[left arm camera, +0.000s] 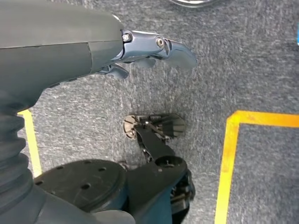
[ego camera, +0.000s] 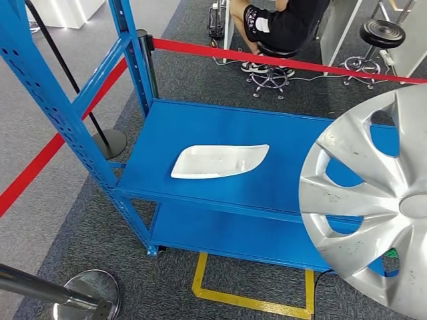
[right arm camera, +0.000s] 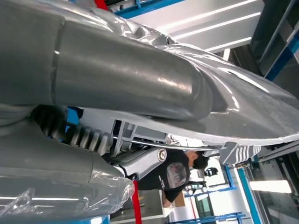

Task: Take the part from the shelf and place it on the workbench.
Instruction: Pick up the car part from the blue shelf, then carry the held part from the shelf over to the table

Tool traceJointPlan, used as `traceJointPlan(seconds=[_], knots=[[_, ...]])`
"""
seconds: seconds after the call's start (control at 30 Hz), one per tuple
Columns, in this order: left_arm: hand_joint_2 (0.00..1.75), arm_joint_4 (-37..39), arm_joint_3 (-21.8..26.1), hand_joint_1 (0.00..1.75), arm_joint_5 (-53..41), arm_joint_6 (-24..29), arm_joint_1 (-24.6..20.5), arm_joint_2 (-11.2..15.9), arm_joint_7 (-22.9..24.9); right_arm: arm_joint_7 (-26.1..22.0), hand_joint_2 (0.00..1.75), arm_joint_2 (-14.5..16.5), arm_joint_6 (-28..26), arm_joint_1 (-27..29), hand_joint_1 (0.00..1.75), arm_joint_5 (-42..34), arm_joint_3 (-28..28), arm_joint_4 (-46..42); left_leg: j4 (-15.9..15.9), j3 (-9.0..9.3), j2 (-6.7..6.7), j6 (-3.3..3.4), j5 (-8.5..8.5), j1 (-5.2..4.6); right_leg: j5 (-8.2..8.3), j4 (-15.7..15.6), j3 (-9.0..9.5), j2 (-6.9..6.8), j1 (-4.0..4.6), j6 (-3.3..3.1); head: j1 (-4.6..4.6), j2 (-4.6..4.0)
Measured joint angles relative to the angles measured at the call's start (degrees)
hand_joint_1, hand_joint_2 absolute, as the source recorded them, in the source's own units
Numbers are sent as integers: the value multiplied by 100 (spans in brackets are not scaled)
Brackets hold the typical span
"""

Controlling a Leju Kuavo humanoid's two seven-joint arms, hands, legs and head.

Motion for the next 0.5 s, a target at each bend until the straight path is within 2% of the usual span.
traceJointPlan(seconds=[0.03,0.07,0.1,0.17,0.2,0.23,0.3,0.33,0.37,0.4,0.43,0.47,0.5], knots=[[175,-1,0,0,-18,-6,-3,-3,-28,12,0,5,5,-17,175,-11,-9,3,2,-9,-4,-35,20,3,117,-364,217,22,3,-15,-1,0],[175,-1,0,0,-33,-9,-6,-5,-55,22,0,12,11,-34,175,-21,-21,7,5,-17,-8,-74,44,2,179,-615,358,43,7,-38,-4,0],[175,-2,0,0,-45,-8,-8,-5,-75,30,0,18,17,-49,175,-30,-36,10,8,-27,-12,-115,75,-2,192,-718,407,65,19,-77,-8,0],[175,-2,0,0,-65,-1,-3,-6,-94,32,0,30,26,-60,175,-28,-66,12,3,-50,-17,-189,139,0,247,-701,335,78,36,-181,-16,0],[175,-2,1,0,-75,11,1,-5,-94,20,0,34,31,-66,175,8,-80,10,20,-77,-13,-222,118,6,280,-701,301,70,35,-239,-18,0],[175,-2,1,0,-88,33,5,-4,-83,-17,0,42,39,-72,175,85,-96,8,111,-128,-8,-253,1,11,323,-707,258,59,30,-302,-23,0],[175,-2,2,0,-112,92,6,-4,-46,-165,0,59,64,-82,175,355,-123,0,636,-322,4,-300,-489,24,419,-715,163,35,26,-395,-39,0],[175,-2,2,0,-131,119,3,-7,-23,-260,0,69,79,-82,175,513,-132,-4,1019,-436,4,-316,-757,27,466,-713,98,26,31,-417,-46,0],[175,-2,2,0,-148,139,0,-10,-8,-344,0,77,91,-82,175,649,-134,-7,1355,-518,5,-325,-933,30,513,-709,33,17,36,-422,-49,0],[175,-2,2,0,-167,155,-3,-14,1,-410,0,84,98,-82,175,752,-134,-8,1559,-531,5,-327,-985,31,559,-704,-33,7,43,-423,-49,0],[175,-2,2,0,-181,167,-5,-18,9,-454,0,90,102,-82,175,819,-134,-9,1576,-451,5,-323,-920,31,603,-699,-99,0,48,-417,-49,0],[175,-2,3,0,-185,176,-8,-20,14,-479,0,94,102,-82,175,857,-134,-13,1397,-269,5,-314,-783,31,647,-693,-160,-5,51,-403,-49,0],[175,-2,3,0,-188,182,-14,-21,18,-494,0,97,102,-83,175,878,-134,-20,1067,2,6,-302,-647,34,688,-685,-211,-7,54,-383,-49,0]])
